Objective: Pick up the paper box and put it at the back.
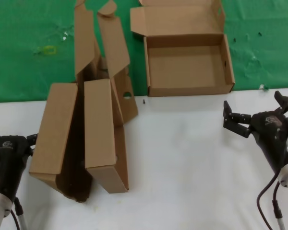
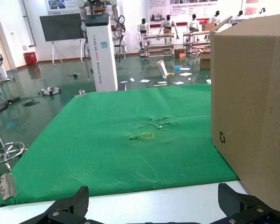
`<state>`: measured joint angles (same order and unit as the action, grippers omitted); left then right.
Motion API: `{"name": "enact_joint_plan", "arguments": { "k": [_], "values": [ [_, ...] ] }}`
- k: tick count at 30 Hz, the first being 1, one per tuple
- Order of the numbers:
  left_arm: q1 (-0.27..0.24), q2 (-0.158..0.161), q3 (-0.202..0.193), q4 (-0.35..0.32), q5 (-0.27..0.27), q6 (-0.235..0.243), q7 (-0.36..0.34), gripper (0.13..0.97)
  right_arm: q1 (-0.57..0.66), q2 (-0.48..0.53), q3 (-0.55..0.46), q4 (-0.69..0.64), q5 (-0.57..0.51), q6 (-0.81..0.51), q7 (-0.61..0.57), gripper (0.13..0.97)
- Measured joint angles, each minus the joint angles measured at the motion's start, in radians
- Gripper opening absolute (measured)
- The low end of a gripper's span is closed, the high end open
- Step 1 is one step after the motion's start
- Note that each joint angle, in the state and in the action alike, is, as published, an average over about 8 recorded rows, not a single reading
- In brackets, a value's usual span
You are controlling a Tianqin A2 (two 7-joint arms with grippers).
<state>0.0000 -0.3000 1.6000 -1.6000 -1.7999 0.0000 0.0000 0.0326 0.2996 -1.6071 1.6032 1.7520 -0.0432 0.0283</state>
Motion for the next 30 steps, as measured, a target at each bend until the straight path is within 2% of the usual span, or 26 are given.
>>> {"name": "enact_joint_plan", "arguments": {
  "k": [30],
  "values": [
    [0.000, 0.000, 0.000, 0.000, 0.000, 0.000, 0.000, 0.966, -0.003, 0.000, 0.001, 0.000, 0.005, 0.004, -0.003, 0.966]
  ]
}}
